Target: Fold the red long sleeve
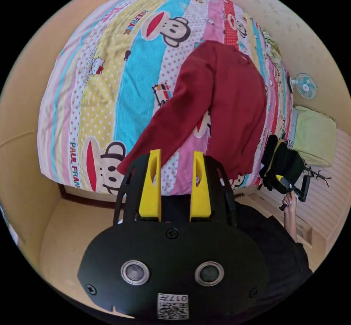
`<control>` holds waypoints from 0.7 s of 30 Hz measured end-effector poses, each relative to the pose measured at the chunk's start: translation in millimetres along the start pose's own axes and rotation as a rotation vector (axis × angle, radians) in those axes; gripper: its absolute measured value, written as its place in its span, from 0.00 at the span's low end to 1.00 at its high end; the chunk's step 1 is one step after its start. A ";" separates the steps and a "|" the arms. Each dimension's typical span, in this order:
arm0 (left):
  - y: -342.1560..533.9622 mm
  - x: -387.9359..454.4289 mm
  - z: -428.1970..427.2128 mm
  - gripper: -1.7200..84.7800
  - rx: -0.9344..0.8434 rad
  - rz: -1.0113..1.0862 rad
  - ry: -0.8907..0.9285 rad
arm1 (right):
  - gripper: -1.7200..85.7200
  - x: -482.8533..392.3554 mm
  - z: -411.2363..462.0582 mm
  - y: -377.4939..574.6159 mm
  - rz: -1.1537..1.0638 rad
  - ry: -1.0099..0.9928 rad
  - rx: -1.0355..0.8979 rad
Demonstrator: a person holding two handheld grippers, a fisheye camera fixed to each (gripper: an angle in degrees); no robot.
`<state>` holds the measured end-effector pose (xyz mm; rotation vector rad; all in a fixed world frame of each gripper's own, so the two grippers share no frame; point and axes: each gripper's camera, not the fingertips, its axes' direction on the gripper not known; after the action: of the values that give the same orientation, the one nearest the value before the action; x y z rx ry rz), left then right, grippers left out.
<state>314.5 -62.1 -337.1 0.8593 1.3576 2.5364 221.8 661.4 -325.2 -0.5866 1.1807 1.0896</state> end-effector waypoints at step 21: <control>77.3 -219.6 -124.6 0.05 0.396 -0.267 -0.089 | 0.06 48.0 -120.6 23.3 0.204 0.208 -0.175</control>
<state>439.3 -279.2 -420.7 0.7738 1.8394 2.0426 148.2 586.8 -405.2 -0.7413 1.3559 1.3391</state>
